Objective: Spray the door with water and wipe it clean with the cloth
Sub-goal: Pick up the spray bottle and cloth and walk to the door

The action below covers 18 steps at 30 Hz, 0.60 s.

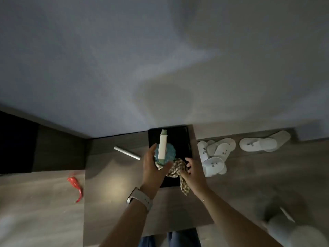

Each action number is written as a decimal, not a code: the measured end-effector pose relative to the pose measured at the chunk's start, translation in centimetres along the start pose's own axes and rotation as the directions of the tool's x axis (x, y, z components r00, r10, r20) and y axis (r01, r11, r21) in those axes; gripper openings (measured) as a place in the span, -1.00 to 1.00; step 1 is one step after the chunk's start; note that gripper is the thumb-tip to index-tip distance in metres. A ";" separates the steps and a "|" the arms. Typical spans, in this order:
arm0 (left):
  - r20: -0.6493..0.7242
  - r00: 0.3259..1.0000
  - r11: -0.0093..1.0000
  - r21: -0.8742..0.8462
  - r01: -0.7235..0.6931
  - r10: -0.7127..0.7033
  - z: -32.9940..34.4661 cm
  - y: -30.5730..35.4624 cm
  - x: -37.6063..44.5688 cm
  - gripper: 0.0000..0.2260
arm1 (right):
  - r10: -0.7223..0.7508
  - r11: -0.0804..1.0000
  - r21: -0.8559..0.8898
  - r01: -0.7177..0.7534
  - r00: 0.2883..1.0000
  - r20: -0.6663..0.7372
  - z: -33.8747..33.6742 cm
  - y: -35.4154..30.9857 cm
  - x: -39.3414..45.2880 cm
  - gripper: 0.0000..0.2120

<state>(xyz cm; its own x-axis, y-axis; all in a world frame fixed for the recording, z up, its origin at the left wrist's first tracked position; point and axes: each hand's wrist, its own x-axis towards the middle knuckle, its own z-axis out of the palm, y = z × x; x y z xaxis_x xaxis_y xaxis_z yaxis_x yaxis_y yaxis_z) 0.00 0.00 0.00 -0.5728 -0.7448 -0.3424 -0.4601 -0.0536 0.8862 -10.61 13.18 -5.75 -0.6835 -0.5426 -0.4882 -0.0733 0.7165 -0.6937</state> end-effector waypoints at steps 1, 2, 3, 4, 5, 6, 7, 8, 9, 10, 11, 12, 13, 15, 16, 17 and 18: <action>-0.029 1.000 1.000 0.029 0.001 -0.001 0.3 -0.4 0.4 -0.23 | -0.073 0.997 0.001 0.073 0.996 -0.051 0.1 -0.4 0.6 -0.51; -0.053 0.998 0.998 0.065 0.028 -0.025 0.5 -0.7 0.6 -0.24 | -0.134 0.991 -0.012 0.134 0.988 -0.080 0.0 -0.9 1.2 -0.53; -0.072 0.995 0.993 0.092 0.073 -0.066 0.6 -1.3 0.5 -0.30 | -0.195 0.981 -0.006 0.196 0.977 -0.082 -0.1 -1.5 1.7 -0.54; -0.101 0.987 0.983 0.120 0.139 -0.127 0.9 -2.0 0.3 -0.37 | -0.231 0.973 0.006 0.232 0.970 -0.072 -0.3 -2.2 2.3 -0.54; -0.130 0.974 0.968 0.151 0.203 -0.184 1.3 -2.8 0.1 -0.42 | -0.262 0.964 0.029 0.264 0.963 -0.061 -0.4 -2.4 3.0 -0.54; -0.147 0.957 0.942 0.190 0.276 -0.250 1.8 -3.4 -0.2 -0.44 | -0.271 0.961 0.047 0.273 0.961 -0.047 -0.5 -2.4 3.5 -0.53; -0.153 0.938 0.910 0.239 0.340 -0.310 2.4 -3.8 -0.4 -0.42 | -0.276 0.959 0.064 0.277 0.961 -0.029 -0.6 -2.4 4.0 -0.52; -0.148 0.921 0.870 0.302 0.390 -0.361 3.0 -3.8 -0.3 -0.38 | -0.266 0.962 0.063 0.265 0.964 0.003 -0.8 -2.3 4.3 -0.51; -0.151 0.908 0.829 0.373 0.417 -0.390 3.6 -4.0 -0.2 -0.33 | -0.259 0.964 0.070 0.256 0.965 0.032 -0.9 -2.2 4.6 -0.50; -0.156 0.905 0.793 0.440 0.422 -0.396 4.0 -3.9 -0.1 -0.30 | -0.257 0.965 0.073 0.253 0.965 0.053 -1.0 -2.1 4.8 -0.49; -0.169 0.905 0.768 0.483 0.421 -0.390 4.2 -3.9 0.1 -0.31 | -0.260 0.964 0.077 0.255 0.963 0.073 -1.2 -2.1 4.9 -0.47; -0.187 0.903 0.755 0.499 0.426 -0.386 4.1 -3.9 0.3 -0.36 | -0.269 0.961 0.082 0.262 0.959 0.086 -1.4 -2.2 4.9 -0.47; -0.200 0.904 0.750 0.506 0.425 -0.377 3.8 -4.1 0.6 -0.45 | -0.275 0.960 0.089 0.267 0.957 0.094 -1.7 -2.4 4.8 -0.46; -0.161 0.918 0.768 0.506 0.392 -0.362 2.9 -4.5 1.0 -0.68 | -0.294 0.953 0.111 0.282 0.950 0.110 -2.4 -3.1 4.5 -0.42; -0.125 0.932 0.801 0.480 0.357 -0.341 2.4 -4.6 1.0 -0.75 | -0.304 0.949 0.124 0.290 0.945 0.122 -2.8 -3.6 4.3 -0.40; -0.088 0.945 0.848 0.422 0.321 -0.314 1.9 -4.7 1.0 -0.78 | -0.321 0.944 0.133 0.303 0.936 0.145 -3.1 -4.2 4.2 -0.36; -0.065 0.952 0.890 0.341 0.302 -0.298 1.3 -4.2 0.8 -0.78 | -0.347 0.935 0.135 0.327 0.921 0.176 -3.4 -4.9 4.1 -0.31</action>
<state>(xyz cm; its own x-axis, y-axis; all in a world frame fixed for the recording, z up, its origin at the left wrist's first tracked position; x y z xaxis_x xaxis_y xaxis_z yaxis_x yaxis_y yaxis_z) 0.61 0.53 -4.38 -0.3643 -0.7368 -0.5695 -0.8139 -0.0453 0.5793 -15.50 8.95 -2.58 -0.4760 -0.8259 -0.3021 -0.1943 0.4338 -0.8798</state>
